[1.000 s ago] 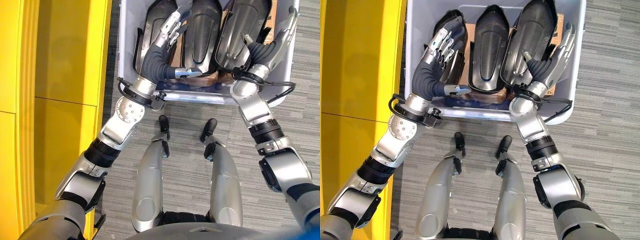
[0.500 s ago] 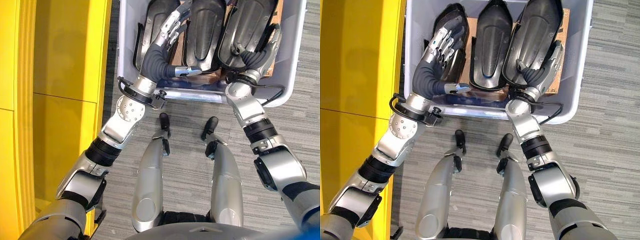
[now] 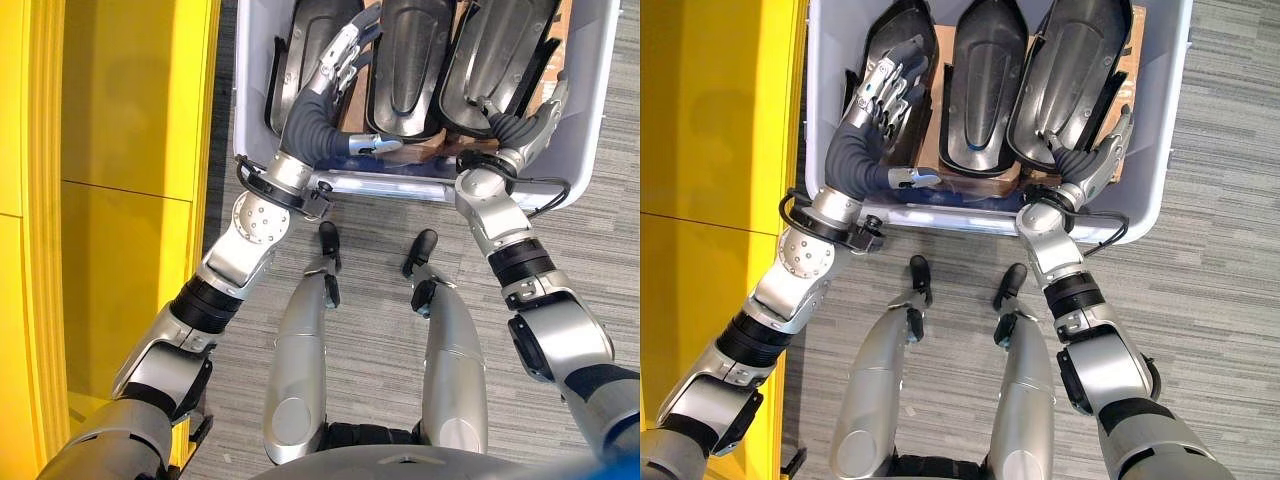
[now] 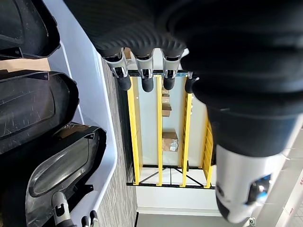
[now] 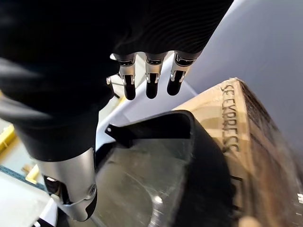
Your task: Move parts from the plastic box to the shelf.
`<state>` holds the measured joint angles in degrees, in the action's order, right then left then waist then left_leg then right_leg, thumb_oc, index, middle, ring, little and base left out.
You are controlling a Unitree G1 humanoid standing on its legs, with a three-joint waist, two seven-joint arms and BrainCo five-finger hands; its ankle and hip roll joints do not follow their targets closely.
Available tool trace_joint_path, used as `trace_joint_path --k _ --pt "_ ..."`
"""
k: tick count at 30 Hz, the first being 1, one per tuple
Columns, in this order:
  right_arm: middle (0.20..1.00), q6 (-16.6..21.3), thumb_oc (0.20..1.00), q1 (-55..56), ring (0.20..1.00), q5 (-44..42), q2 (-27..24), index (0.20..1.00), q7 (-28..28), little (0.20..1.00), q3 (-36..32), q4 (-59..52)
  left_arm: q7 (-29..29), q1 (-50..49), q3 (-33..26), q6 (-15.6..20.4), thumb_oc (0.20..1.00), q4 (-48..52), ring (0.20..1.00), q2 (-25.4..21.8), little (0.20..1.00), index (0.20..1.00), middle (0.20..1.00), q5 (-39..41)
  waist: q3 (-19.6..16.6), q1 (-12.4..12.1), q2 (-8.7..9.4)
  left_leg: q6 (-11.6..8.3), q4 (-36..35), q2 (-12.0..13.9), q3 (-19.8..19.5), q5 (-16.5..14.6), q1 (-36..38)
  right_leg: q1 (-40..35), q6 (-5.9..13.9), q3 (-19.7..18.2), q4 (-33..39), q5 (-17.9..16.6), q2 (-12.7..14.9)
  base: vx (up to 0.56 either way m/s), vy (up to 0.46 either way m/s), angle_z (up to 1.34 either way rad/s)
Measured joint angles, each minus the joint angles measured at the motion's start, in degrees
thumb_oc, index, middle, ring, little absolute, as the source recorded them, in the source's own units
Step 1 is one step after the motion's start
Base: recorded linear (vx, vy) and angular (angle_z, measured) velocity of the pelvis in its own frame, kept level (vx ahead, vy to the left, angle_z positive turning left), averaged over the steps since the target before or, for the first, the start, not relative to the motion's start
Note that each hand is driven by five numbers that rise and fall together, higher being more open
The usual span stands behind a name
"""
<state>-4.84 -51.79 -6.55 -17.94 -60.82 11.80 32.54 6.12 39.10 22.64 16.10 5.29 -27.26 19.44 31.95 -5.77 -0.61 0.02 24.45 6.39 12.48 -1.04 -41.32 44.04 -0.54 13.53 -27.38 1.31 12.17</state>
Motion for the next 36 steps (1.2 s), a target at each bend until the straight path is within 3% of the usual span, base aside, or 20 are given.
trace_joint_path --k 9,14,26,29,36 --pt "1.0 -1.57 1.0 -0.39 1.0 -1.2 1.04 1.0 2.23 1.0 0.33 0.61 0.03 0.38 0.1 -0.07 1.0 -0.01 1.0 0.45 1.0 1.0 1.0 -0.03 0.02 0.03 -0.05 -0.27 1.09 0.28 -0.17 -0.27 -1.81 2.05 -0.39 -0.13 -1.65 0.68 0.02 0.01 -0.004 0.0" --pt "1.0 -2.54 1.0 -3.18 1.0 -4.64 0.34 1.0 3.5 1.0 0.55 7.43 -0.95 0.46 0.19 -0.19 1.0 -0.03 1.0 -0.03 1.0 1.0 1.0 0.37 0.01 -0.08 -0.05 -0.41 2.0 0.3 -0.56 -0.4 -1.96 2.04 -0.38 -0.07 -2.68 1.1 0.25 0.02 -0.015 0.03" --pt "1.0 3.09 1.0 -12.49 1.0 -31.79 -3.84 1.0 2.61 1.0 0.47 14.95 -2.04 3.64 1.12 -0.97 1.0 -0.13 1.0 -0.79 1.0 1.0 1.0 4.35 -0.18 0.03 0.29 -0.93 4.63 0.63 -2.5 -0.65 -4.96 3.4 -0.55 1.21 -3.78 1.55 0.34 0.02 -0.026 0.04" --pt "1.0 3.07 1.0 -13.77 1.0 -33.96 -4.49 1.0 3.15 1.0 0.68 15.84 -2.17 3.86 1.13 -1.63 1.0 -0.12 1.0 -0.97 1.0 1.0 1.0 4.72 -0.19 0.01 0.29 -0.93 4.65 0.64 -2.58 -0.65 -5.03 3.4 -0.6 1.23 -3.95 1.51 0.4 0.0 0.0 0.0" --pt "1.0 -2.5 1.0 -16.15 1.0 -34.41 -6.76 1.0 5.83 1.0 4.43 19.48 -3.47 3.88 1.11 -2.22 1.0 -0.12 1.0 -2.84 1.0 1.0 1.0 6.38 -0.3 -0.08 0.39 -0.92 4.99 0.55 -3.5 -0.65 -5.44 3.46 -0.59 1.41 -4.1 1.51 0.47 0.0 0.0 0.0"
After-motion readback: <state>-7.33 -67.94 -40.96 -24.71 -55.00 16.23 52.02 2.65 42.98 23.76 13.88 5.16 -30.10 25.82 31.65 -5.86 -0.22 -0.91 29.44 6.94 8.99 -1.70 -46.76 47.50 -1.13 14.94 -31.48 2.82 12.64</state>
